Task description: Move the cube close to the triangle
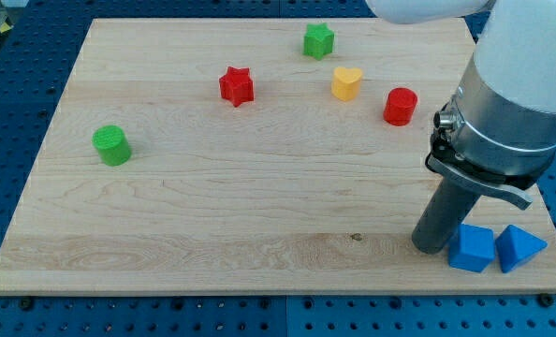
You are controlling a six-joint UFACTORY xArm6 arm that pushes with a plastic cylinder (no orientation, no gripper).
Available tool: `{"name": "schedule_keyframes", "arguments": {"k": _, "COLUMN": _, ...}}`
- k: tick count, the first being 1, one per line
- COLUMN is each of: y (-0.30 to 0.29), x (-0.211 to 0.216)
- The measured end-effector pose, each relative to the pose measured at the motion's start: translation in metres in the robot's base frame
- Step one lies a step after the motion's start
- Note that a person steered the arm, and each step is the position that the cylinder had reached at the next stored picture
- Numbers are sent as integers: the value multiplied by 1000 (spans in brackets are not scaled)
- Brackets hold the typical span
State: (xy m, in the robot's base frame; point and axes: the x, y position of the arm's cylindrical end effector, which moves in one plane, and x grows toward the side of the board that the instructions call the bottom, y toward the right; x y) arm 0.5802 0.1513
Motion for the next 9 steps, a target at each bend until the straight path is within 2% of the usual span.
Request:
{"name": "schedule_keyframes", "arguments": {"k": 4, "y": 19, "x": 0}}
{"name": "schedule_keyframes", "arguments": {"k": 5, "y": 18, "x": -17}}
{"name": "schedule_keyframes", "arguments": {"k": 8, "y": -1, "x": -145}}
{"name": "schedule_keyframes", "arguments": {"k": 9, "y": 26, "x": -146}}
